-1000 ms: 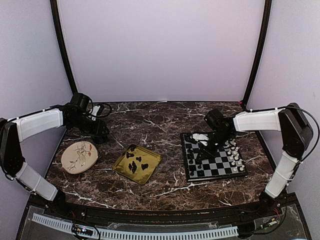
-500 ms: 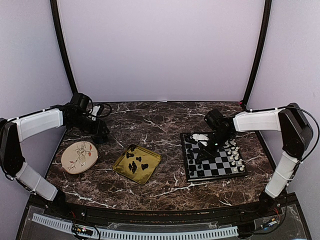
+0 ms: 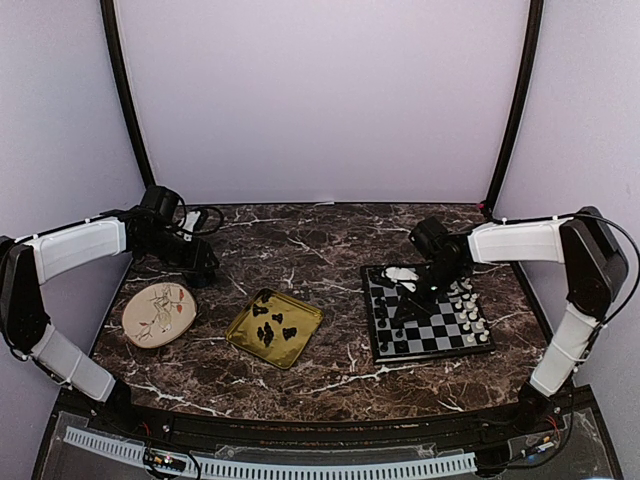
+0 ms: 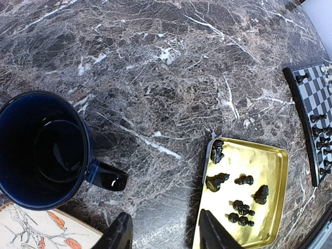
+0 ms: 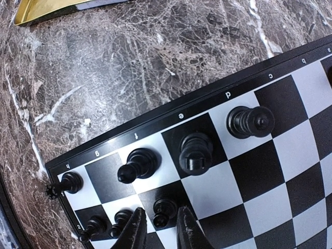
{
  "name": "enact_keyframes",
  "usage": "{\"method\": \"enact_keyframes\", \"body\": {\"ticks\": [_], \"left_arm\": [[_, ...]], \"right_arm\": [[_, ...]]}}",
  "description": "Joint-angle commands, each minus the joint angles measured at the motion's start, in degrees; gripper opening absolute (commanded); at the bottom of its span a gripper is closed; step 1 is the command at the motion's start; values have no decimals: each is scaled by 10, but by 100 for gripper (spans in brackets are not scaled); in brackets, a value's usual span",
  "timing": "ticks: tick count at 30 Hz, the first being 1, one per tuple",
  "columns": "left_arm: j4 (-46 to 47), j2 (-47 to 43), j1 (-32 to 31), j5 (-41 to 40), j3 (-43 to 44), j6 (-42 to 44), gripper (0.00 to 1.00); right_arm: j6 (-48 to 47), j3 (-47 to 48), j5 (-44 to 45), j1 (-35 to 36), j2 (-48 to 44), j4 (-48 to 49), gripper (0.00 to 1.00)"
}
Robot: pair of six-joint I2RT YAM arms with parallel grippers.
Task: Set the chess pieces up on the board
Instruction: Place the pawn at c7, then pick up the pawn from the storage box.
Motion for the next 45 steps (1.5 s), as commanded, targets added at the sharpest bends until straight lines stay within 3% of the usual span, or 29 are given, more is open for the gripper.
{"method": "enact_keyframes", "body": {"ticks": [1,11,16,21,24,30,45], "left_arm": [[-15,-1,4,4,10,5,46],[27,-16,-14,105,-4,13,45],[-9,-1,-150,19,21,57,44],[-72,46,-234,-38,46,53,40],[-108,68,-262,-76,59,49,39],[-156,101,-276,-133,71,36,35],[-143,167,-276,-110,99,43,37]], "right_arm": [[1,15,-9,4,-28,-15,22],[-7,38,-57,-36,-118,-50,24],[15,-12,-83,-91,-176,13,24],[62,-106,-132,-173,-230,125,24],[68,-110,-124,-189,-242,140,28],[71,-122,-114,-198,-255,162,30],[51,-132,-115,-198,-261,155,31]]}}
